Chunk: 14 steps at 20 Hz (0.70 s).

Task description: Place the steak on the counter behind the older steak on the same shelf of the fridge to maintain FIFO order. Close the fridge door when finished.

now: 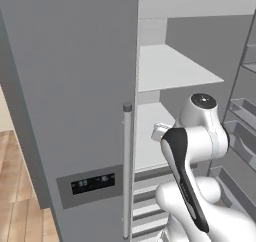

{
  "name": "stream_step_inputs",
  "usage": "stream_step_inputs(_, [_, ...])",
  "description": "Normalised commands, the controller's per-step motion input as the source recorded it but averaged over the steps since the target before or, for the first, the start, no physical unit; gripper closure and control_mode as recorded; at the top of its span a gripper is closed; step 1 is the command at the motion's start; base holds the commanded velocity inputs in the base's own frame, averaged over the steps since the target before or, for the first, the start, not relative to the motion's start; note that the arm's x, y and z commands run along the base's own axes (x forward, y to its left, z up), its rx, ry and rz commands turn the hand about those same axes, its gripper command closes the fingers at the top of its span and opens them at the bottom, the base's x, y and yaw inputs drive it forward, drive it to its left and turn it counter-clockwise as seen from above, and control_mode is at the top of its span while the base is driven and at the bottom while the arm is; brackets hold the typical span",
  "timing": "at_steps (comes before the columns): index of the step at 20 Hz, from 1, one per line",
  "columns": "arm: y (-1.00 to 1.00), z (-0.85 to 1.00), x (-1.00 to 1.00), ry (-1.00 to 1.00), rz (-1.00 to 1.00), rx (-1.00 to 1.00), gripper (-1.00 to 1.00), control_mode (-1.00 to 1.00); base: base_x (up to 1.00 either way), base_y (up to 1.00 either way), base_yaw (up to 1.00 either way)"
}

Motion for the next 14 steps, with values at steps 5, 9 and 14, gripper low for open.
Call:
stream_step_inputs(5, [0.0,0.0,0.0,0.0,0.0,0.0,1.0,1.0,0.36,0.23,-0.14])
stream_step_inputs(9, [0.0,0.0,0.0,0.0,0.0,0.0,1.0,1.0,0.63,0.16,-0.12])
stream_step_inputs(14, [0.0,0.0,0.0,0.0,0.0,0.0,1.0,1.0,0.96,0.27,-0.14])
